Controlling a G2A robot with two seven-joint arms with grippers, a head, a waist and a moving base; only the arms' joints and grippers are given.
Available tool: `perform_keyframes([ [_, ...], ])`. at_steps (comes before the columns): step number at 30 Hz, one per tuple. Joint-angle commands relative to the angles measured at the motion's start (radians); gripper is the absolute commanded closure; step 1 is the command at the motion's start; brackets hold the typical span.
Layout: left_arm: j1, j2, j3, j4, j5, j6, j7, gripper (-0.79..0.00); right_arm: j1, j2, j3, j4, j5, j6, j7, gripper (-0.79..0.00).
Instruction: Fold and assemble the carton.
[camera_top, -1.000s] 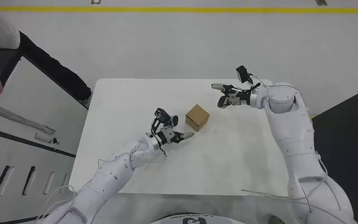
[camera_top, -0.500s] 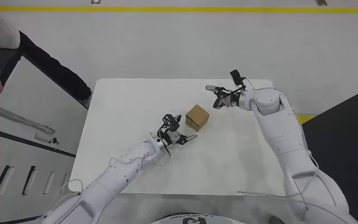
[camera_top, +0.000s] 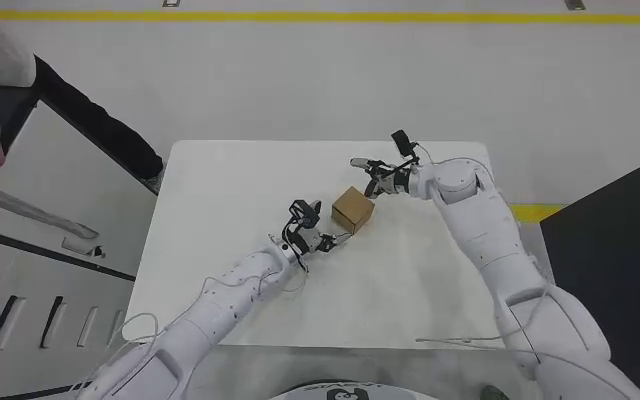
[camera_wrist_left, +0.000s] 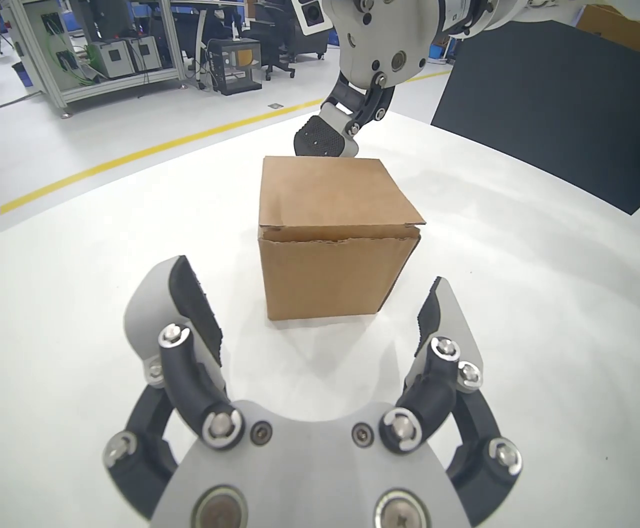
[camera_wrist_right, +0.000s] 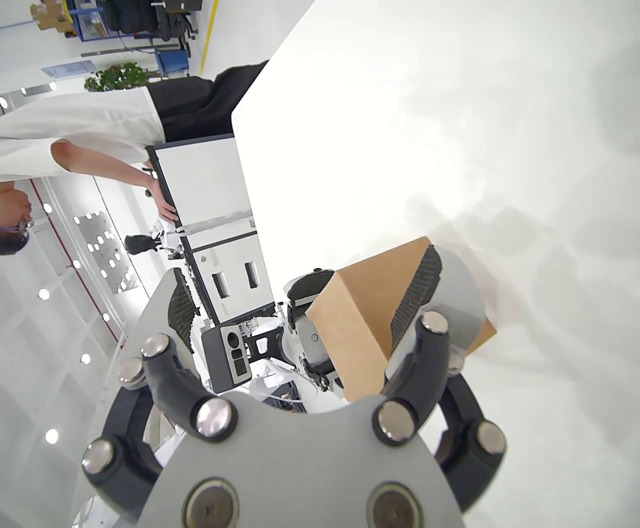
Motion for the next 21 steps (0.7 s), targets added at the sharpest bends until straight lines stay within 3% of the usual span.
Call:
perform_keyframes([
  [1, -0.001, -0.003, -0.001, 0.008, 0.003, -0.003, 0.005, -0.785, 0.006, -0.003, -0.007, 0.012, 0.009, -0.003, 0.014, -0.785],
  [21, -0.005, -0.027, -0.01, 0.057, 0.027, -0.056, 0.033, -0.785, 0.01, -0.017, -0.049, 0.028, 0.057, 0.006, 0.071, -0.785],
])
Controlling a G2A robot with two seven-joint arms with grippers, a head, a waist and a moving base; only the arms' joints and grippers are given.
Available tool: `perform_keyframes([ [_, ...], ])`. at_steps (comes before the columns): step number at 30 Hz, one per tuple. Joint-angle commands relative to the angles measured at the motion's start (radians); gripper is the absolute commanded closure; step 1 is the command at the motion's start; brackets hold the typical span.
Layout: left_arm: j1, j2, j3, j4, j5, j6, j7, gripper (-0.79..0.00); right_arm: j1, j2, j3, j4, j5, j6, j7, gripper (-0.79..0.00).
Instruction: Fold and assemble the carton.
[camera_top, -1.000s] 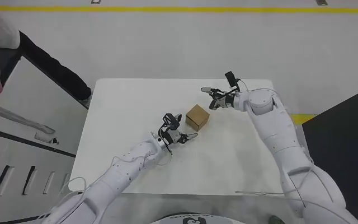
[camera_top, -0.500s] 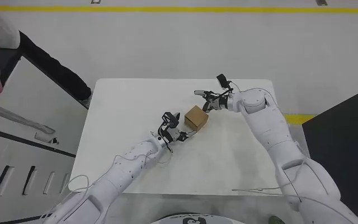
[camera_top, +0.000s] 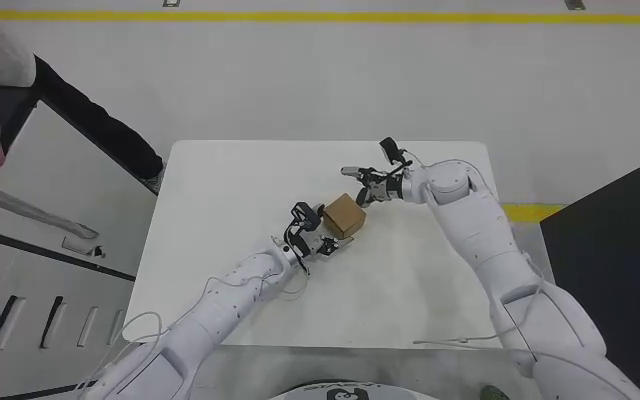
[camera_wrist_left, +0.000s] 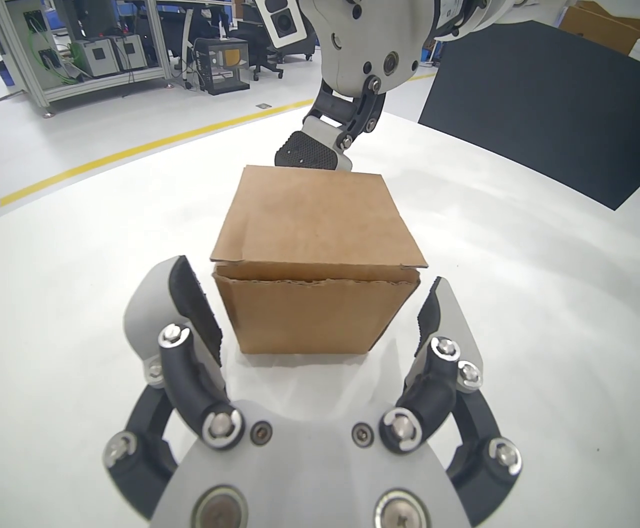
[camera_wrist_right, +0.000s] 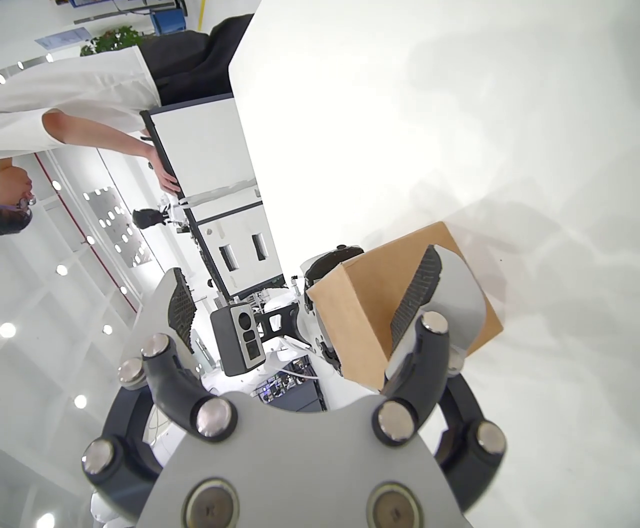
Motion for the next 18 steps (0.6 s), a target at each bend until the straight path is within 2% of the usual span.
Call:
perform_keyframes([
  [1, 0.0, -0.002, -0.002, 0.003, 0.0, -0.001, 0.001, -0.785, -0.001, -0.001, -0.003, -0.003, 0.003, 0.0, 0.002, -0.785],
  [11, 0.001, -0.009, -0.018, 0.015, -0.004, -0.027, 0.009, -0.785, 0.001, 0.0, -0.008, -0.001, -0.001, 0.01, -0.015, -0.785],
  [12, 0.001, -0.009, -0.02, 0.017, -0.006, -0.031, 0.008, -0.748, 0.001, 0.0, -0.008, -0.001, -0.001, 0.011, -0.018, -0.785],
  [13, 0.001, -0.009, -0.022, 0.019, -0.006, -0.033, 0.008, -0.625, 0.002, 0.001, -0.008, -0.001, -0.001, 0.012, -0.019, -0.785],
  [14, 0.001, -0.01, -0.024, 0.021, -0.005, -0.035, 0.008, -0.428, 0.002, 0.001, -0.008, -0.001, 0.0, 0.012, -0.021, -0.785],
  [15, 0.002, -0.01, -0.025, 0.022, -0.005, -0.037, 0.007, -0.332, 0.002, 0.001, -0.008, -0.002, 0.0, 0.011, -0.022, -0.785],
  [17, 0.003, -0.011, -0.029, 0.024, -0.006, -0.038, 0.008, -0.234, 0.002, 0.001, -0.008, -0.002, -0.001, 0.012, -0.025, -0.785],
  [18, 0.003, -0.011, -0.03, 0.024, -0.005, -0.039, 0.008, -0.209, 0.002, 0.002, -0.007, -0.002, 0.0, 0.013, -0.027, -0.785],
])
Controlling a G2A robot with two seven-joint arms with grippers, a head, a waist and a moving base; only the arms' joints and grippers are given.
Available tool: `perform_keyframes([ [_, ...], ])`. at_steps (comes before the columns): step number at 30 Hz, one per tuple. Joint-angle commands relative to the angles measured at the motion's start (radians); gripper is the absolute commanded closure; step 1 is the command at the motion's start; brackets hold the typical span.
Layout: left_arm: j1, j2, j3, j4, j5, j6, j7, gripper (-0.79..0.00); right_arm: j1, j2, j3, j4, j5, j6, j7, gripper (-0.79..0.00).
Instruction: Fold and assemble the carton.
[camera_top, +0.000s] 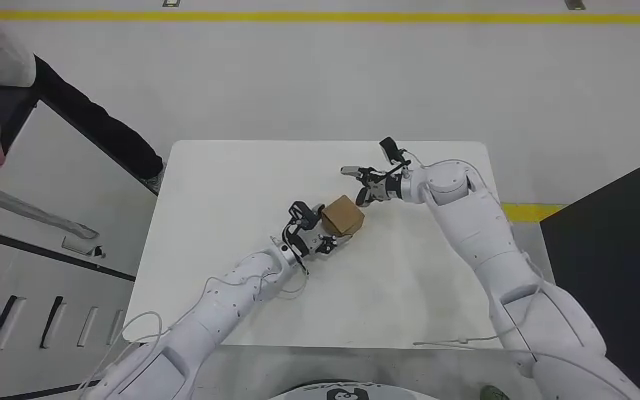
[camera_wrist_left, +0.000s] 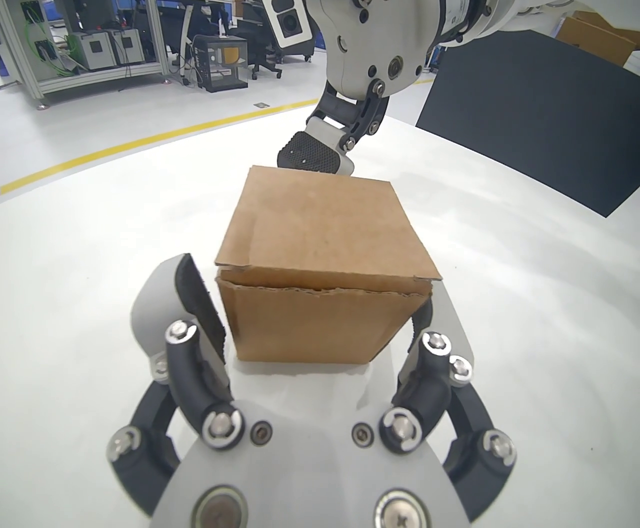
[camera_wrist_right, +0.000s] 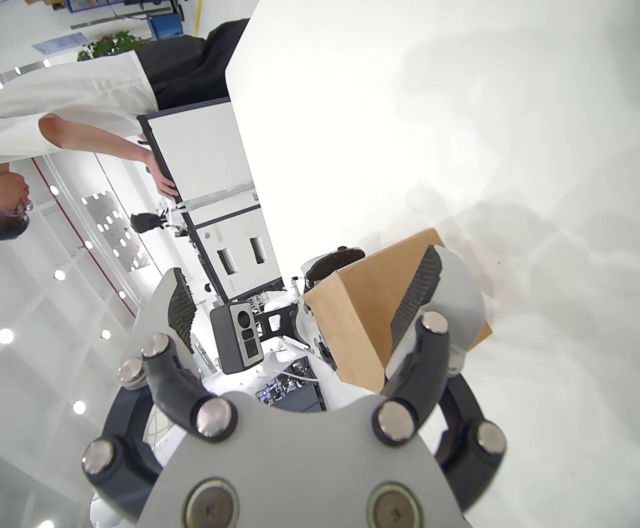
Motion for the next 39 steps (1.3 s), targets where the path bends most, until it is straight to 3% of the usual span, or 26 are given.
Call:
perform_keyframes([
  [1, 0.001, -0.001, -0.003, 0.002, 0.002, -0.002, 0.001, -0.089, 0.001, 0.001, 0.001, 0.0, -0.001, 0.001, -0.004, -0.785],
  [3, 0.0, -0.001, -0.006, 0.005, 0.009, -0.003, 0.0, 0.0, 0.001, 0.002, 0.003, 0.0, -0.002, 0.002, -0.009, -0.785],
  [17, -0.003, 0.009, -0.039, -0.036, 0.055, -0.044, 0.021, 0.0, 0.004, 0.011, 0.019, 0.0, -0.012, -0.001, -0.019, -0.785],
  [27, 0.024, 0.058, -0.131, -0.203, 0.121, -0.12, -0.031, 0.0, 0.004, 0.011, 0.019, 0.0, -0.012, -0.001, -0.019, -0.785],
  [32, 0.056, 0.074, -0.168, -0.24, 0.126, -0.128, -0.067, 0.0, 0.004, 0.011, 0.019, 0.0, -0.012, -0.001, -0.019, -0.785],
  [39, 0.087, 0.098, -0.226, -0.287, 0.132, -0.177, -0.085, 0.0, -0.058, 0.05, 0.143, -0.043, 0.098, -0.115, 0.049, -0.785],
])
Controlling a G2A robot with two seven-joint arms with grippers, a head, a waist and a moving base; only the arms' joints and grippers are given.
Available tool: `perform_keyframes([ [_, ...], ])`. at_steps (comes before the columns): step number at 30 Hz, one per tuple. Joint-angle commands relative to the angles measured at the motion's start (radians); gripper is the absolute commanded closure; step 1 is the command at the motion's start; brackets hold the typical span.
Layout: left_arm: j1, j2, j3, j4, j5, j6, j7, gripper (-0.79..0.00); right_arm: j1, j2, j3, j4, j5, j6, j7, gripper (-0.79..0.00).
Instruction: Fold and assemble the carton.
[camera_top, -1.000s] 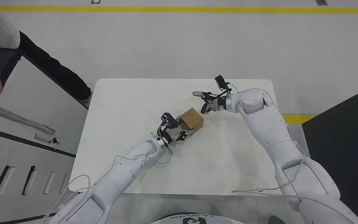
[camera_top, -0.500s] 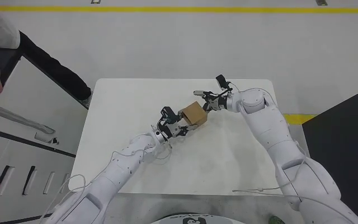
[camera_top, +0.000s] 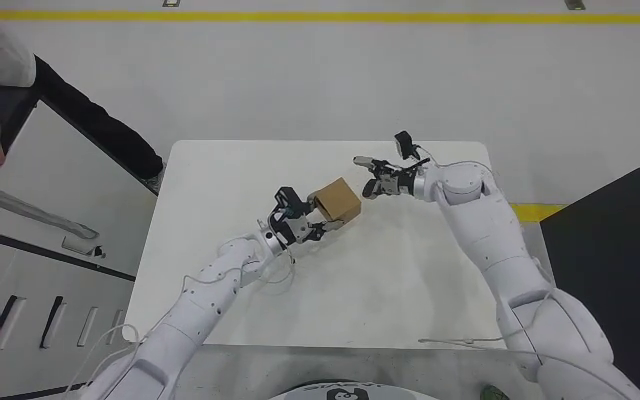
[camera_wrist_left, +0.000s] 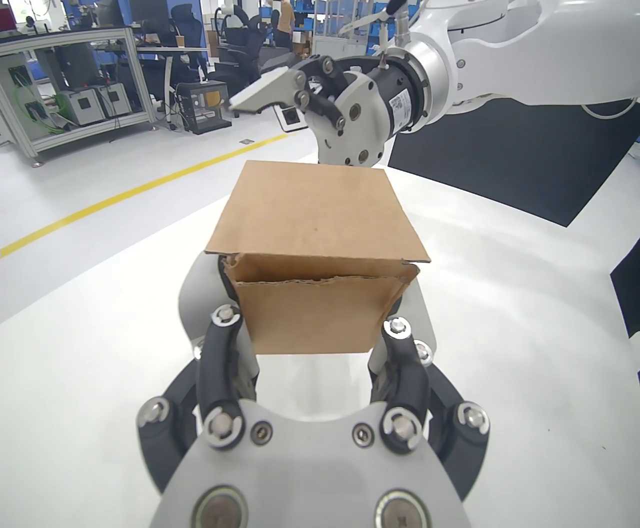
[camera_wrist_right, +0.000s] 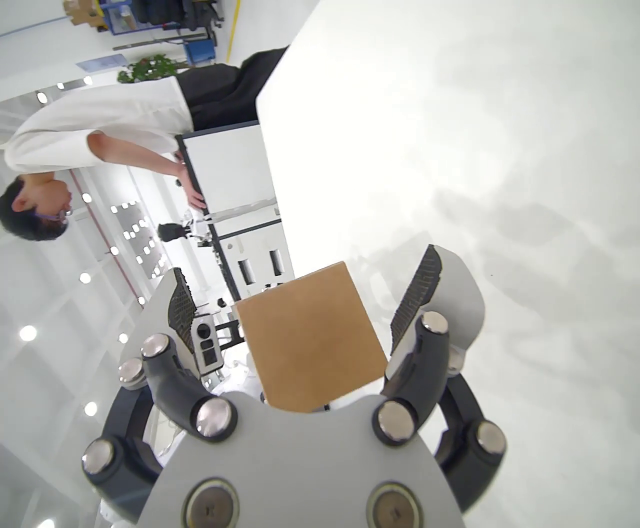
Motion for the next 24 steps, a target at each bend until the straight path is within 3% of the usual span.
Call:
perform_keyframes([
  [1, 0.009, 0.008, -0.02, -0.018, 0.003, -0.022, -0.004, 0.0, -0.022, 0.018, 0.058, -0.016, 0.04, -0.048, 0.034, -0.785],
  [6, 0.037, 0.024, -0.063, -0.07, -0.009, -0.05, -0.023, 0.0, -0.106, 0.063, 0.201, -0.089, 0.143, -0.107, 0.119, -0.785],
  [11, 0.064, 0.034, -0.086, -0.12, -0.008, -0.058, -0.046, 0.0, -0.194, 0.097, 0.309, -0.189, 0.202, -0.102, 0.164, -0.785],
  [21, 0.069, 0.033, -0.088, -0.129, -0.015, -0.048, -0.038, 0.0, -0.199, 0.099, 0.313, -0.195, 0.201, -0.101, 0.164, -0.785],
  [24, 0.059, 0.045, -0.113, -0.183, 0.048, -0.059, -0.062, 0.0, -0.199, 0.099, 0.313, -0.195, 0.201, -0.101, 0.164, -0.785],
])
